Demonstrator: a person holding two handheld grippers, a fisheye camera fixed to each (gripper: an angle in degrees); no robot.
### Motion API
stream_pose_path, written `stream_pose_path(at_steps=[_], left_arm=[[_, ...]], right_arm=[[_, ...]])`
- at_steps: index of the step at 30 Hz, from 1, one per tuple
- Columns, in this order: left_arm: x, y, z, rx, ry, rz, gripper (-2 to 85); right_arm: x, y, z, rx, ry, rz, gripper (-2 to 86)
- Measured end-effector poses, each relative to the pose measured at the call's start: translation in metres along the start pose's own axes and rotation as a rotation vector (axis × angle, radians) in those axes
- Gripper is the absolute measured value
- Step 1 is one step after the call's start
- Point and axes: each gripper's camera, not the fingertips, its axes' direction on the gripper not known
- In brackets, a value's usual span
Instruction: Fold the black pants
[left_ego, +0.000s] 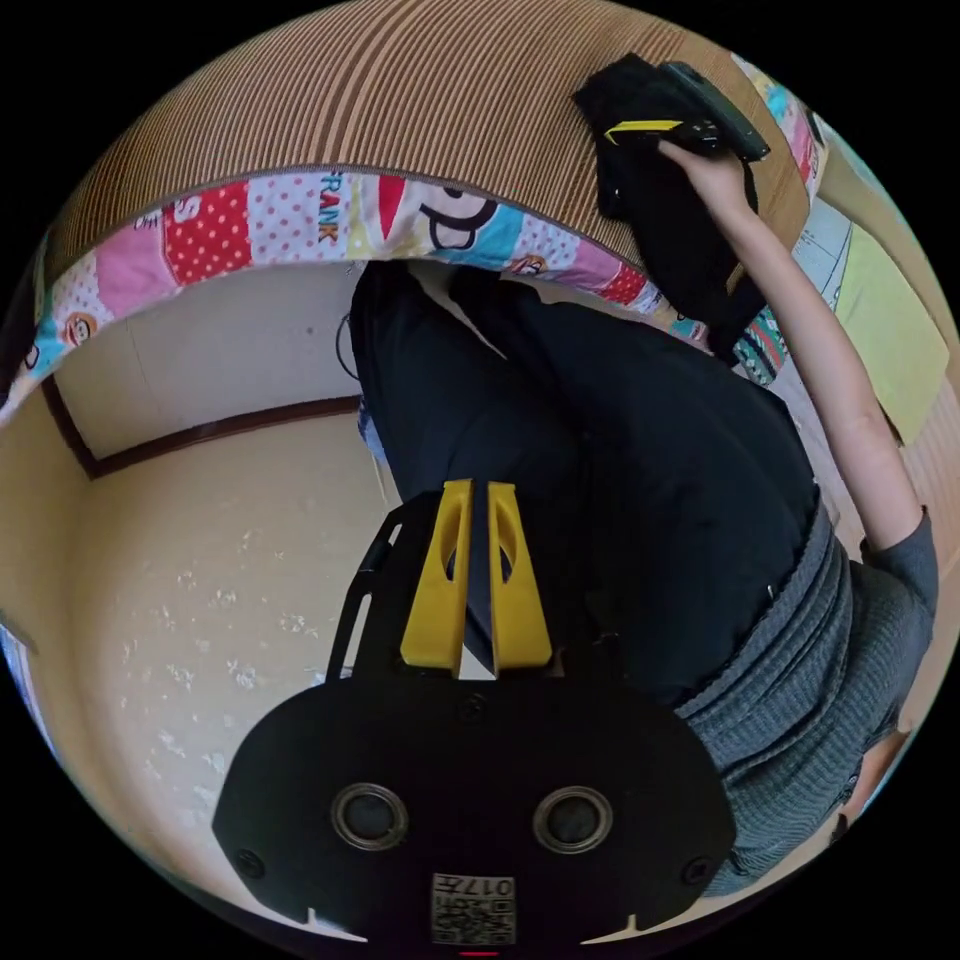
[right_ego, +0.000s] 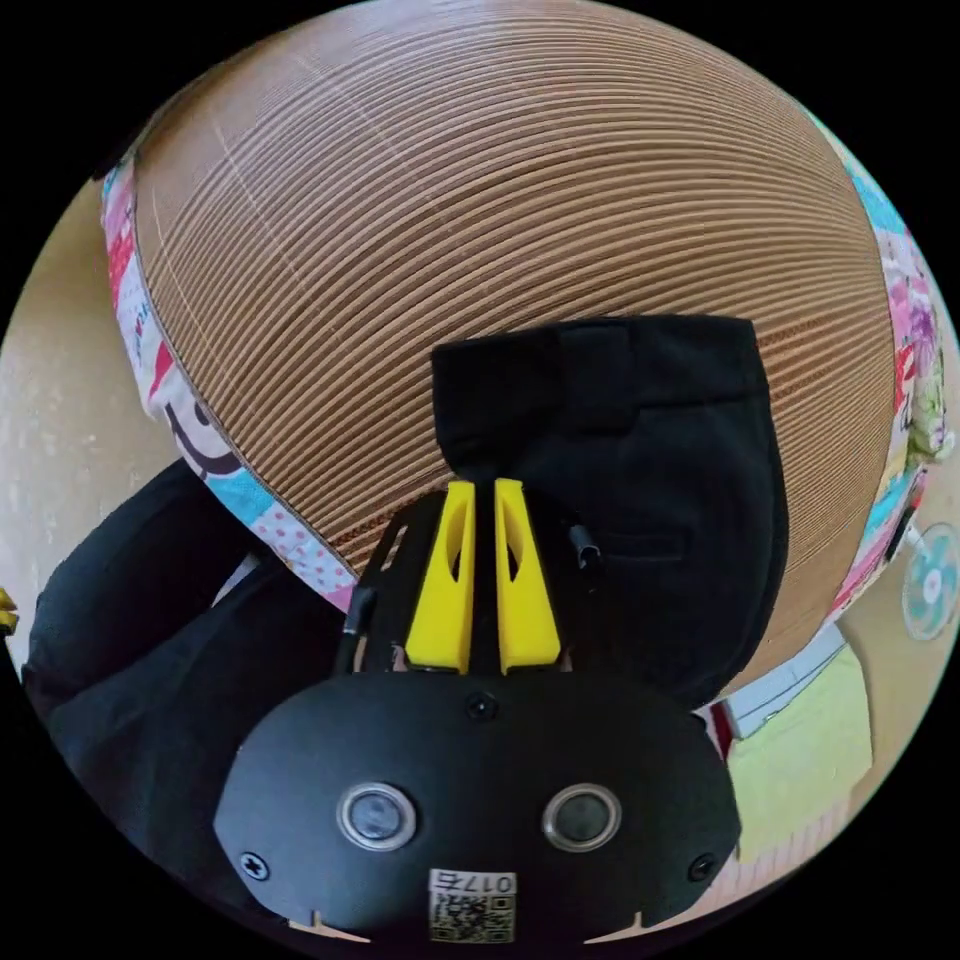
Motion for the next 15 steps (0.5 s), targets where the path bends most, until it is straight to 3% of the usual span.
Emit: stream_pose_path(at_steps=[4,7,11,15], left_arm=[[0.030,-0.022,-0.026,0.036,-0.137,0.112,2.9],[0.048,-0.040,-0.026,0.017,-0.223,0.180,2.8],[0.071,-0.060,-0.018,0.005,-0.275,0.261,3.0],[0.085,-0.071,-0.011,0.008,-0.283,0.328,3.4]], right_arm=[[0.060,0.123,-0.049,0.420,-0.478,0.219,3.4],[0.089,0.245,-0.086,0.799,-0.713,0.216,2.9],[0.097,0.412,-0.128,1.349,-0.882,0.001,2.2],[0.079,0.509,-0.159,1.607,-0.864,-0.179,2.0]])
